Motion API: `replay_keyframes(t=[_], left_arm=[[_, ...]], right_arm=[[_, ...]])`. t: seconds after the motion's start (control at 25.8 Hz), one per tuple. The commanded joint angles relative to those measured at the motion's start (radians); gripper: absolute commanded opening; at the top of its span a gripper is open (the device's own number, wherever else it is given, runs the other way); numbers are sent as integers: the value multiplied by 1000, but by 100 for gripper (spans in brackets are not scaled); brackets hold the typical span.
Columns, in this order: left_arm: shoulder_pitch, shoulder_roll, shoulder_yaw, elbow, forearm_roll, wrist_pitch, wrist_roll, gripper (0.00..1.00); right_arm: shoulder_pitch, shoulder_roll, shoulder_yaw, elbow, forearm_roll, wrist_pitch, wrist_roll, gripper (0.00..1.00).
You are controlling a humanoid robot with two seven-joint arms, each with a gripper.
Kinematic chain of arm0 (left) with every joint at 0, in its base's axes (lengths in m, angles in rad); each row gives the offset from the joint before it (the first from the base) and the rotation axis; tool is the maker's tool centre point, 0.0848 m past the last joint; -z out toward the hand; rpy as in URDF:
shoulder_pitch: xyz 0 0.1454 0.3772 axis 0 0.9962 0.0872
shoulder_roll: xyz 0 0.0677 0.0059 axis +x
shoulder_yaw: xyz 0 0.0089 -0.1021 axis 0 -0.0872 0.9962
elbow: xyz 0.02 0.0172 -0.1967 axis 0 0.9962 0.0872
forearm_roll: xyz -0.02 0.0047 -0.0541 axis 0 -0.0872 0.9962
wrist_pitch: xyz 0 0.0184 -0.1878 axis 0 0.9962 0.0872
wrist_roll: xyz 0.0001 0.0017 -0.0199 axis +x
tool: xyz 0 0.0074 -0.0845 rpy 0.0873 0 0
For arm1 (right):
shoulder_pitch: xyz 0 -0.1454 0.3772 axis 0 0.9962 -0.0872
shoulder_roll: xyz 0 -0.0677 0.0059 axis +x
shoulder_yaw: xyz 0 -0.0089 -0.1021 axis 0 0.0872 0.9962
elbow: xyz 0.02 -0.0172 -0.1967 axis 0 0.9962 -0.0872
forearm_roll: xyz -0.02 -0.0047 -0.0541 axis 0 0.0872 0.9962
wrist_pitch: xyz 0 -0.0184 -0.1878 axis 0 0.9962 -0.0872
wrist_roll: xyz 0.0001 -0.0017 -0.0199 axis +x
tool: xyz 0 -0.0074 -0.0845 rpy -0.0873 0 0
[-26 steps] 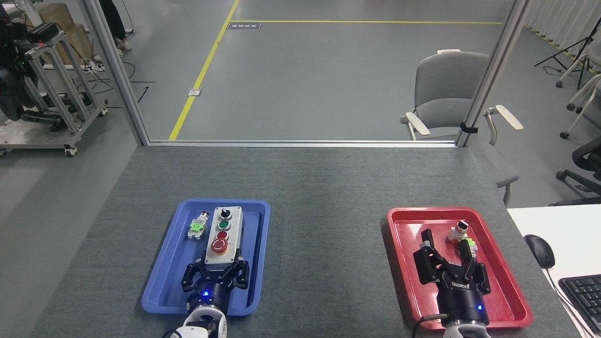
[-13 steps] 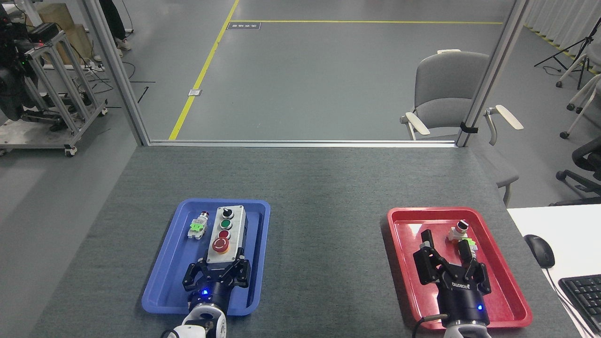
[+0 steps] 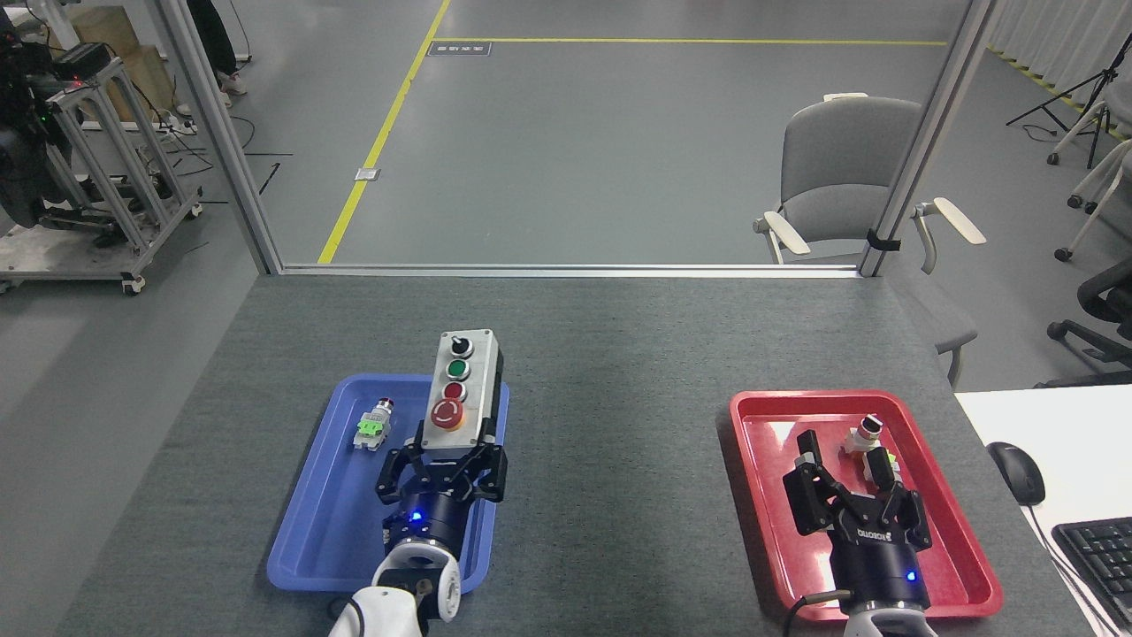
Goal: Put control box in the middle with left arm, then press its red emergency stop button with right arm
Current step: 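Drag the control box with the left gripper out of the tray toward the table middle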
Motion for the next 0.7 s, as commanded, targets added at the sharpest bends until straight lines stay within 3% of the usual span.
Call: replay_keyframes(t=[0.0, 0.19, 0.5, 0.66], left_arm=[[-16, -66, -96, -1, -12, 61, -7, 0], [-38, -68, -396, -11, 16, 358, -61, 0], [-39, -68, -577, 8, 203, 513, -64, 0], [-39, -68, -602, 34, 218, 574, -62, 0]], right_arm=[[0, -1, 1, 0, 1, 1, 0, 100], [5, -1, 1, 0, 1, -4, 0, 100], [-1, -1, 1, 3, 2, -2, 0, 100], [-3, 0, 0, 5, 2, 0, 0, 100]])
